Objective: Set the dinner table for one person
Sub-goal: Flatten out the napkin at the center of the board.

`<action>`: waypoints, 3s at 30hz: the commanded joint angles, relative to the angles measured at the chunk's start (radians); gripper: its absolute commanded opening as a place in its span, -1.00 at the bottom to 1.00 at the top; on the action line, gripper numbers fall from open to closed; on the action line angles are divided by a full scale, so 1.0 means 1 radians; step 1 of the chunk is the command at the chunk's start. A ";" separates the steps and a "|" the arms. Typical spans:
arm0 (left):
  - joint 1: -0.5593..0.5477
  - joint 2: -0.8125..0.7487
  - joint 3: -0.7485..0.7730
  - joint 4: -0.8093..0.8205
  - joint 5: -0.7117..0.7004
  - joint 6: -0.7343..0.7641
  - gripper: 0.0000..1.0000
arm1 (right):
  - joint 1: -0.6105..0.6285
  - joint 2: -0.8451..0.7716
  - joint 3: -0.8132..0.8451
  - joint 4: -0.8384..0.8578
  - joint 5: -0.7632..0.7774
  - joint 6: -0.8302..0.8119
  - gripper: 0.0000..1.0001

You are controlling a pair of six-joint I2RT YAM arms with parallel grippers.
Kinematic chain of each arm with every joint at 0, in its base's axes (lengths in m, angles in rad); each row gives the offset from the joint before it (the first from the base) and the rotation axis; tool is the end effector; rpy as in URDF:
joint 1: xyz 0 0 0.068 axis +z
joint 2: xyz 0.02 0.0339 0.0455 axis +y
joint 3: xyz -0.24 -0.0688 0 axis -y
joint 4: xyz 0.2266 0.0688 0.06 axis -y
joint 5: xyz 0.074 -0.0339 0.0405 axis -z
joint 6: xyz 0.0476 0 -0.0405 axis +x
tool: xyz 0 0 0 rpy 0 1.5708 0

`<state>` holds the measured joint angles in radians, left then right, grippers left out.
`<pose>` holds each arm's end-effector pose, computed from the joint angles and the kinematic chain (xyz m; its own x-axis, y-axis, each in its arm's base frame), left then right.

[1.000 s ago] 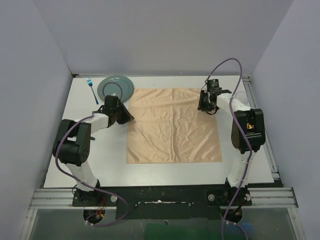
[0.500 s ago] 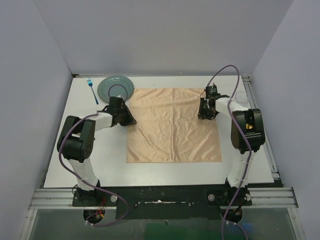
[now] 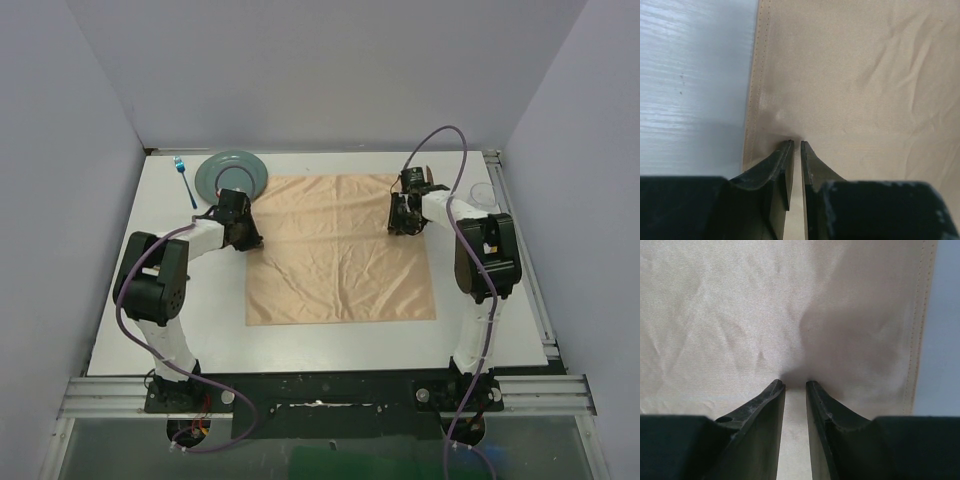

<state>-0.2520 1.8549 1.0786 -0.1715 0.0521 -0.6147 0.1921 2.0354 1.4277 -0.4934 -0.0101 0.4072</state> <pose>0.3499 -0.0926 0.1292 -0.8031 -0.3879 -0.4523 -0.2261 0.9007 -0.3710 0.3954 0.0774 0.1395 -0.8811 0.2321 -0.4120 0.1672 0.9679 0.1875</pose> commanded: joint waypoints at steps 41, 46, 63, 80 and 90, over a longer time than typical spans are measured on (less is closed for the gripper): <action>0.013 -0.078 0.073 -0.211 -0.133 0.093 -0.33 | 0.058 -0.057 0.166 -0.183 0.118 -0.020 -0.45; 0.014 -0.150 0.108 -0.188 -0.108 0.075 0.00 | 0.034 -0.055 0.229 -0.179 0.097 -0.025 -0.45; 0.014 -0.260 0.083 -0.155 -0.052 0.063 -0.01 | -0.010 0.043 0.177 -0.142 0.059 -0.024 -0.45; 0.035 -0.332 0.070 -0.177 -0.092 0.073 -0.01 | -0.057 0.166 0.259 -0.138 0.052 -0.028 -0.46; 0.041 -0.334 0.063 -0.177 -0.095 0.076 -0.01 | -0.054 0.136 0.254 -0.142 0.025 -0.030 -0.46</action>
<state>-0.2188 1.5635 1.1469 -0.3645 -0.0296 -0.5449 0.1429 2.1880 1.6836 -0.6376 0.0395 0.3897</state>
